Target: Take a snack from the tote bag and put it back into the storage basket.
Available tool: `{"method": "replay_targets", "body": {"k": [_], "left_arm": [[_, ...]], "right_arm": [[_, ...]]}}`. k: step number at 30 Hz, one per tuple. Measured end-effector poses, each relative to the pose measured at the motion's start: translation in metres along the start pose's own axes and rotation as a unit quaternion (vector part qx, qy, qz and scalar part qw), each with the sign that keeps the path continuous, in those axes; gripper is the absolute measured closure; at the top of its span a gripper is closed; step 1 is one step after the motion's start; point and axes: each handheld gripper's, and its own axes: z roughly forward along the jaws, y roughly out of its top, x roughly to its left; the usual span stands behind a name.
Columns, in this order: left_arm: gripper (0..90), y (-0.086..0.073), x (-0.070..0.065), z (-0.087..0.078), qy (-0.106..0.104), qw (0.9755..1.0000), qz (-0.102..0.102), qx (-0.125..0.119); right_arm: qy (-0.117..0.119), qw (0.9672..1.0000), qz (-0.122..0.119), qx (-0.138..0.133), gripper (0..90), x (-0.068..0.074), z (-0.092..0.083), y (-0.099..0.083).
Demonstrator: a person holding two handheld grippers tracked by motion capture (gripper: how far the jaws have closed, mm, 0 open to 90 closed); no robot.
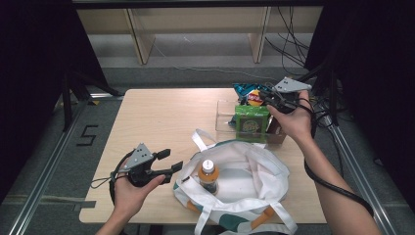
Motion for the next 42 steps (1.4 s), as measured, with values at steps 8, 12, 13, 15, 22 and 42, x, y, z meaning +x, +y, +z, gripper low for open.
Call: {"method": "replay_targets", "body": {"k": [8, 12, 13, 15, 22, 42], "left_arm": [[34.8, 0.001, 0.0, 0.0, -0.005, 1.0, -0.001, -0.008], [34.6, 0.002, 0.0, -0.001, -0.001, 1.0, -0.002, -0.003], [34.3, 0.002, 0.0, -0.001, -0.002, 1.0, -0.006, -0.006], [34.0, 0.002, 0.0, -0.002, -0.001, 1.0, -0.005, -0.007], [30.8, 0.003, 0.0, -0.002, -0.001, 0.9998, -0.006, -0.017], [30.4, 0.004, -0.001, -0.002, 0.003, 0.9998, -0.006, -0.016]], "right_arm": [[-0.001, 0.9998, 0.018, -0.006, 78.1, -0.003, -0.011, -0.003], [0.004, 0.9997, 0.026, -0.005, 73.2, -0.002, -0.019, -0.004], [0.008, 0.9997, 0.023, -0.009, 72.2, -0.002, -0.021, -0.005], [0.006, 0.9996, 0.022, -0.014, 70.1, -0.002, -0.024, -0.005], [0.021, 0.9982, 0.054, -0.015, 62.4, 0.001, -0.035, -0.009], [0.038, 0.9952, 0.088, -0.019, 51.7, 0.012, -0.08, -0.045]]}}
